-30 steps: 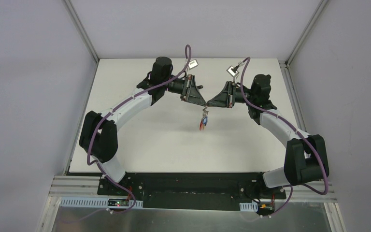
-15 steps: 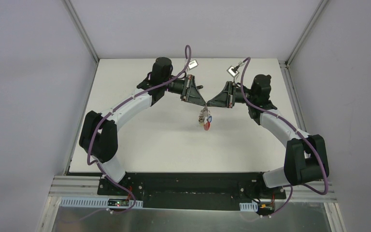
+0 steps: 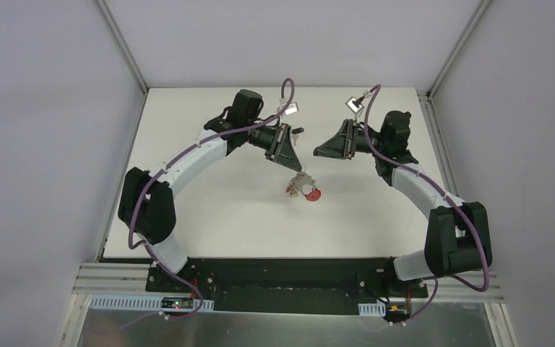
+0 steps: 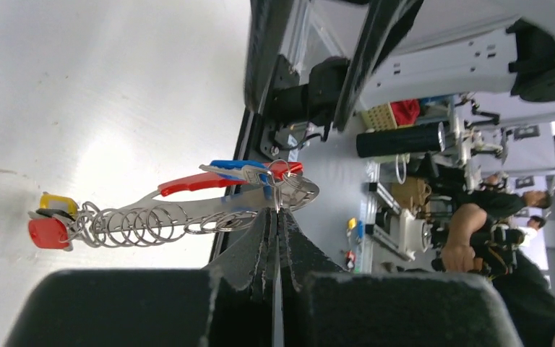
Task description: Put the keys on the keyring
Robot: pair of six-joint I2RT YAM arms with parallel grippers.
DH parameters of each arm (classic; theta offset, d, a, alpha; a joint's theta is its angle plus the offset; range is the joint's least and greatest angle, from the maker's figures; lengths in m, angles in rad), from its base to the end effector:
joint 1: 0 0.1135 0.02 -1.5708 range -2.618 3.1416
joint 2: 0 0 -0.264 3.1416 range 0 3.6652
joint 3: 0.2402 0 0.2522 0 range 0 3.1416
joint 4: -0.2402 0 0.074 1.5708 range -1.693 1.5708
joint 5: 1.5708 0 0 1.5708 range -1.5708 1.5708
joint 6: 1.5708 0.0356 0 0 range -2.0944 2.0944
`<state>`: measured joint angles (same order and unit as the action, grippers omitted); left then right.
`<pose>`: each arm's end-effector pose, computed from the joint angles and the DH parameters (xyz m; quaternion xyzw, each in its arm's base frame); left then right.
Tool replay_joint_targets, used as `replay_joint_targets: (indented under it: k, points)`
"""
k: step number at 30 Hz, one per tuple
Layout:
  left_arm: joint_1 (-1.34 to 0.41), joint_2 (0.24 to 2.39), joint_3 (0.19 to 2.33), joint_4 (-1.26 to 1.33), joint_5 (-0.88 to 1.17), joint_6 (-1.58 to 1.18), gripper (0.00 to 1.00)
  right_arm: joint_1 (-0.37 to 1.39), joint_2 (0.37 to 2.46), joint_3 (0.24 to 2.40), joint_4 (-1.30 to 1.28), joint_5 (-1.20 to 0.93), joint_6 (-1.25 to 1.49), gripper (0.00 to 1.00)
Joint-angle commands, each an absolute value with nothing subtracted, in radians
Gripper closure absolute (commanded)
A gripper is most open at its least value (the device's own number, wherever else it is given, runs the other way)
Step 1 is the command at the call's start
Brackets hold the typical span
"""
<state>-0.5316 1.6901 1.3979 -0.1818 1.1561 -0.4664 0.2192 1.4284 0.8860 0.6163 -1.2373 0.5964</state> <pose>0.3127 -0.2217 0.3222 0.3080 0.7050 -0.6184 0.1602 0.2940 0.1000 0.3061 -0.3135 0.6242 0.5990 0.3915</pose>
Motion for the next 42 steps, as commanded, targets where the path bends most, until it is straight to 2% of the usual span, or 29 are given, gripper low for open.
replay_joint_targets:
  k: [1,4,8,13,16,21,33,42]
  points:
    - [-0.541,1.608,1.49,-0.418,1.163,-0.186,1.0,0.202,1.396,0.931,0.6,-1.234,0.537,0.56]
    - [-0.541,1.601,1.523,-0.518,1.163,-0.085,1.0,0.202,1.396,0.979,0.392,-1.193,0.397,0.51]
    - [-0.544,1.578,1.536,-0.604,1.159,0.037,1.0,0.213,1.412,1.06,0.147,-1.091,0.182,0.5]
    - [-0.565,1.542,1.57,-0.794,1.072,0.284,1.0,0.254,1.462,1.132,-0.018,-0.975,0.024,0.49]
    - [-0.588,1.516,1.572,-0.879,0.981,0.438,1.0,0.275,1.487,1.157,-0.047,-0.926,-0.033,0.48]
    - [-0.623,1.456,1.524,-0.894,0.819,0.544,1.0,0.32,1.562,1.239,-0.118,-0.824,-0.101,0.45]
    - [-0.64,1.383,1.442,-0.881,0.556,0.608,1.0,0.409,1.857,1.456,-0.173,-0.537,-0.098,0.45]
    - [-0.64,1.376,1.429,-0.899,0.486,0.593,1.0,0.437,2.084,1.649,-0.233,-0.389,-0.133,0.43]
